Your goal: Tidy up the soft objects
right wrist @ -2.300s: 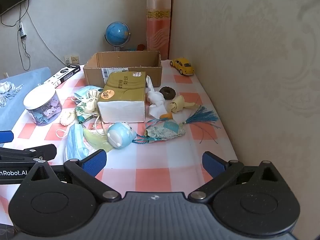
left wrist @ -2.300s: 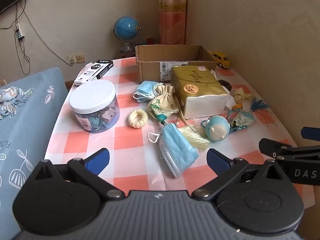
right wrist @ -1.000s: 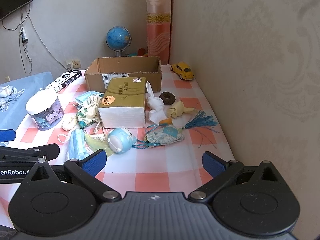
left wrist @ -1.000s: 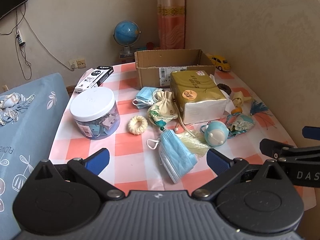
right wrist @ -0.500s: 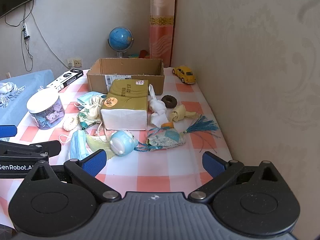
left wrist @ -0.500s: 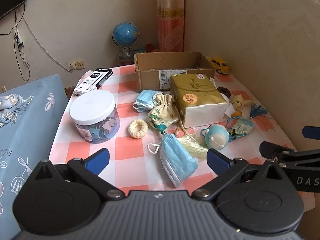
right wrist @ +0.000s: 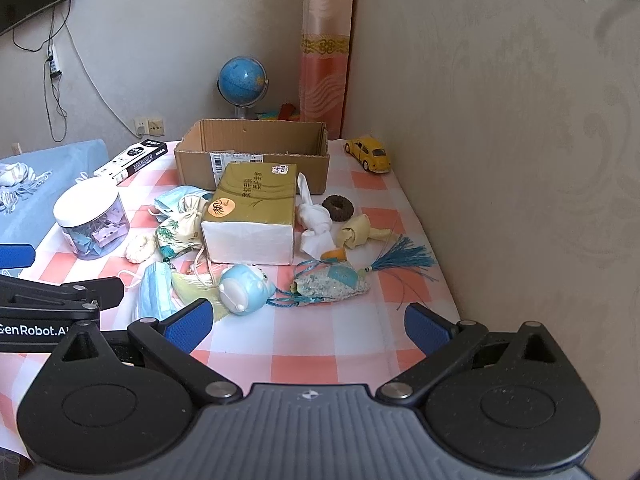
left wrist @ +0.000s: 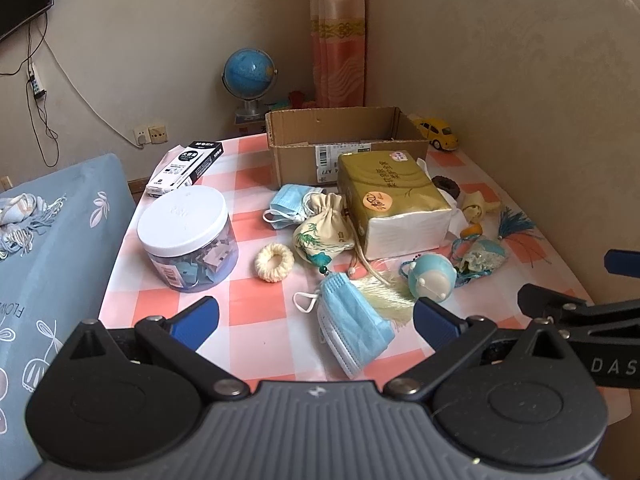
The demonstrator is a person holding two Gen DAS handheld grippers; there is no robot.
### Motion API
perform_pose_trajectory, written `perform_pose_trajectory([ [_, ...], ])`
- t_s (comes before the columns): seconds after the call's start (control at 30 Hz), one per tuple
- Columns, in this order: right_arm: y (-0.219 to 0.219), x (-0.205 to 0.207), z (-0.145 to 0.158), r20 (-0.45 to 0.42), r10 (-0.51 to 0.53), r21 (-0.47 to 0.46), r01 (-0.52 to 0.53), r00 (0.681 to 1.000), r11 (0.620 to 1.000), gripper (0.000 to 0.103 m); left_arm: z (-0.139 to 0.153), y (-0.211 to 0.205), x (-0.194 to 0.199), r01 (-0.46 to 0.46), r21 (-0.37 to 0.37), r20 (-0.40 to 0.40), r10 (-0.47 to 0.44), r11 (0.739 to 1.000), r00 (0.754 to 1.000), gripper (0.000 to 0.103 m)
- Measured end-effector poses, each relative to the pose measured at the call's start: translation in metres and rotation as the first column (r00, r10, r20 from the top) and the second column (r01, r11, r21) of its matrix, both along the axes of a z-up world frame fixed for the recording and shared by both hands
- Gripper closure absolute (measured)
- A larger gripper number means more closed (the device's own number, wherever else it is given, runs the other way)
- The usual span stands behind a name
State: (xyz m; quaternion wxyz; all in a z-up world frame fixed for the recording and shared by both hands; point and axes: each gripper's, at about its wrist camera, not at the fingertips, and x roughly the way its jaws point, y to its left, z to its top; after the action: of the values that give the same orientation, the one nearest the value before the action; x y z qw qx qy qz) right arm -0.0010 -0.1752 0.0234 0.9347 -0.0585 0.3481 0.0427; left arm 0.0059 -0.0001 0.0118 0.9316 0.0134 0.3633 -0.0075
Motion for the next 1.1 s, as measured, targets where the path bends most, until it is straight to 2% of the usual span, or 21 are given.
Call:
perform_pose_trajectory([
  [0.63, 0.0, 0.003, -0.002, 0.008, 0.008, -0.008, -0.008, 1.0, 1.0, 0.0, -0.001, -0.001, 0.005, 0.015, 0.014, 0.001, -0.015, 1.0, 1.0, 0.001],
  [0.87, 0.001, 0.005, -0.001, 0.021, 0.017, -0.011, -0.017, 1.0, 1.0, 0.0, -0.002, 0.0, 0.009, 0.048, 0.008, 0.015, -0.048, 0.999, 0.999, 0.001],
  [1.1, 0.006, 0.007, -0.004, 0.03, 0.094, -0.013, -0.094, 0.995, 0.995, 0.0, -0.011, 0.005, 0.017, 0.097, -0.008, 0.012, -0.097, 0.995, 0.995, 0.001],
])
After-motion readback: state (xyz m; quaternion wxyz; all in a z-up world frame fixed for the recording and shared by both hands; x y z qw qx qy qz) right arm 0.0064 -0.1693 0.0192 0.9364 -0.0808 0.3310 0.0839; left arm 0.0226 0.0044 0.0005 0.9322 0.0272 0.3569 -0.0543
